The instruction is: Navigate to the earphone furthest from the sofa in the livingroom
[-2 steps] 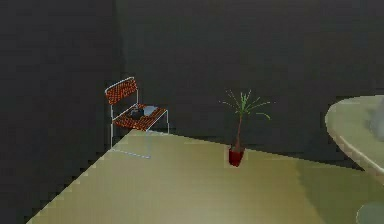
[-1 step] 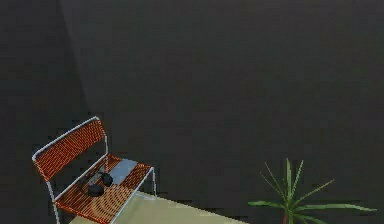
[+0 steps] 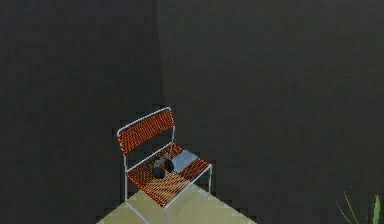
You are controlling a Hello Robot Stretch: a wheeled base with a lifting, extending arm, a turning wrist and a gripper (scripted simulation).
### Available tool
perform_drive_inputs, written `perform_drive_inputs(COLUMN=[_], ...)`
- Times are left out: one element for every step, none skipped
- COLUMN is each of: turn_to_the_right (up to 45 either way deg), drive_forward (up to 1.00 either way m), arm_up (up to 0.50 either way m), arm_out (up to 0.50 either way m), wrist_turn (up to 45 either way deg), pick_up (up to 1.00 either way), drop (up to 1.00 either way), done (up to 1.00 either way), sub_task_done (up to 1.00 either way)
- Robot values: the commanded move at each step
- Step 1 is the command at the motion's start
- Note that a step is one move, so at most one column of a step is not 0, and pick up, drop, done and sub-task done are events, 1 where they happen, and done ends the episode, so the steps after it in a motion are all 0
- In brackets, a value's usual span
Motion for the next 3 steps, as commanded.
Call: perform_drive_inputs(turn_to_the_right=[0.0,-12.0,0.0], drive_forward=[0.10,0.00,0.00], arm_up=[0.00,0.00,0.00], arm_out=[0.00,0.00,0.00], wrist_turn=[0.0,0.0,0.0], pick_up=[0.00,0.00,0.00], drop=[0.00,0.00,0.00], done=[0.00,0.00,1.00], sub_task_done=[0.00,0.00,0.00])
